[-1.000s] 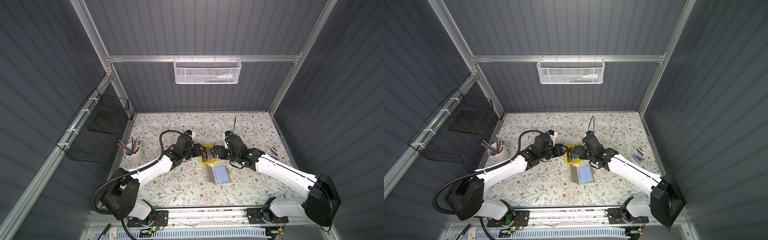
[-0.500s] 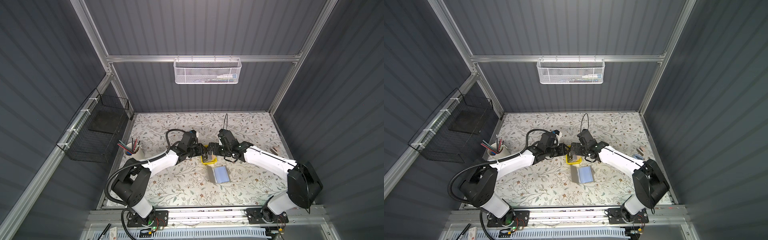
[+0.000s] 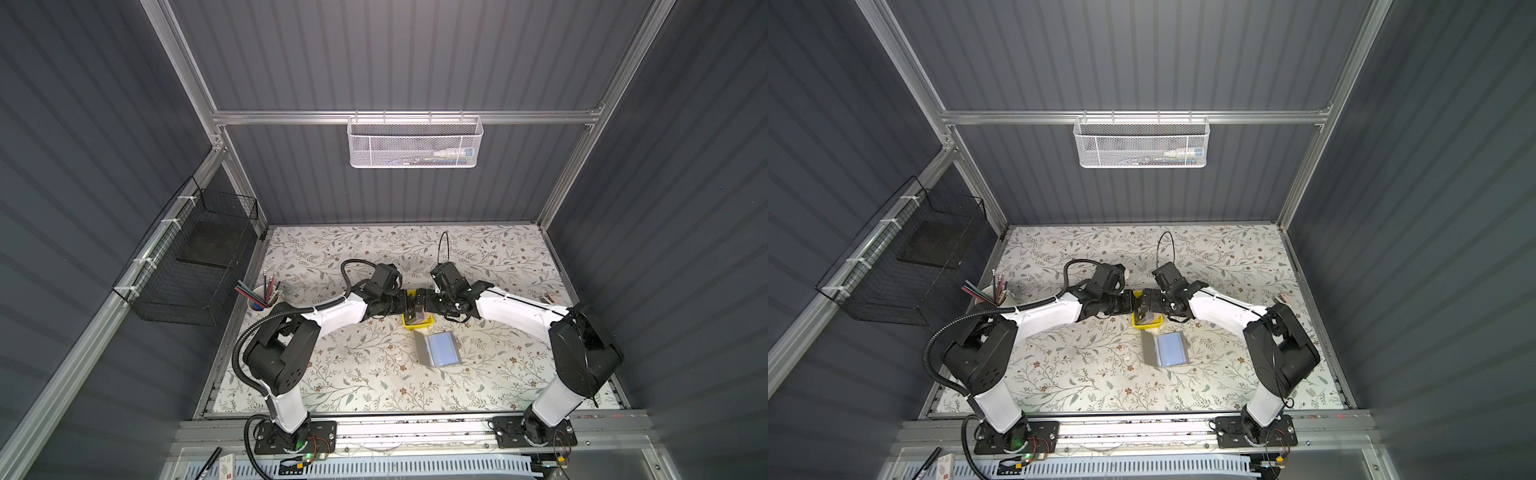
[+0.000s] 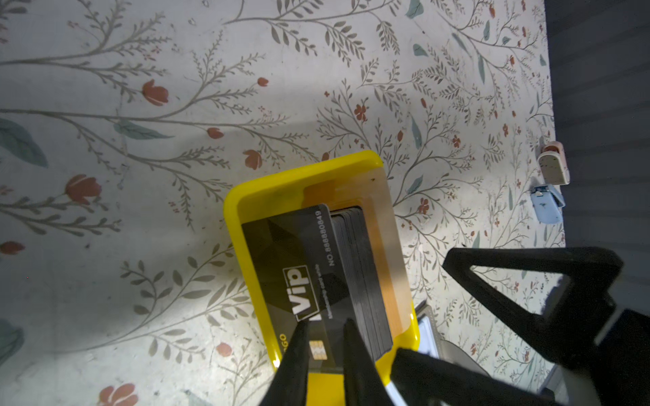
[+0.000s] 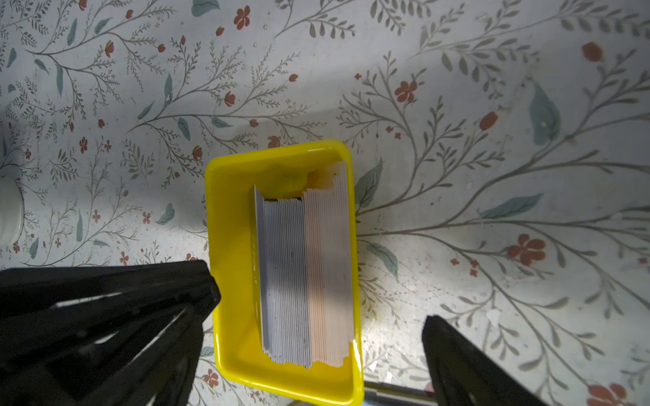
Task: Put the credit cards into the card holder
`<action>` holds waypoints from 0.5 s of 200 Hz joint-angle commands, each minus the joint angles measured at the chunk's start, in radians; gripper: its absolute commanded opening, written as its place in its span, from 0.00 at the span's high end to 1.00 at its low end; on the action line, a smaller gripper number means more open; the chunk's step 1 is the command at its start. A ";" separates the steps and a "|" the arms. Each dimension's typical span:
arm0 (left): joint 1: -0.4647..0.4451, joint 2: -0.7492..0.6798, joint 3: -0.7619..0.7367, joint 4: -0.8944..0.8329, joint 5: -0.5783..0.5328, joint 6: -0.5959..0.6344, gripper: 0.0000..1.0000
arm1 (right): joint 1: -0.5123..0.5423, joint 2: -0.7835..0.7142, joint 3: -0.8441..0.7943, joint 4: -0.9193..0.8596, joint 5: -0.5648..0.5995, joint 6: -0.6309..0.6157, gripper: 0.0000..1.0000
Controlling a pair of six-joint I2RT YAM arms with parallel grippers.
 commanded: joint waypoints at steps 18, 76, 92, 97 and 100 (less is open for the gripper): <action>0.005 0.044 0.051 -0.046 -0.011 0.022 0.86 | -0.005 0.035 0.012 0.006 -0.031 -0.001 0.01; 0.005 0.069 0.061 -0.052 -0.028 0.004 0.87 | -0.005 0.075 0.019 0.009 -0.041 -0.004 0.01; 0.006 0.071 0.058 -0.051 -0.031 0.002 0.88 | -0.006 0.082 0.017 0.010 -0.038 -0.003 0.01; 0.007 0.073 0.057 -0.050 -0.030 0.000 0.88 | -0.005 0.084 0.016 0.012 -0.039 -0.003 0.01; 0.005 0.076 0.058 -0.051 -0.032 -0.001 0.88 | -0.005 0.085 0.014 0.014 -0.039 -0.002 0.01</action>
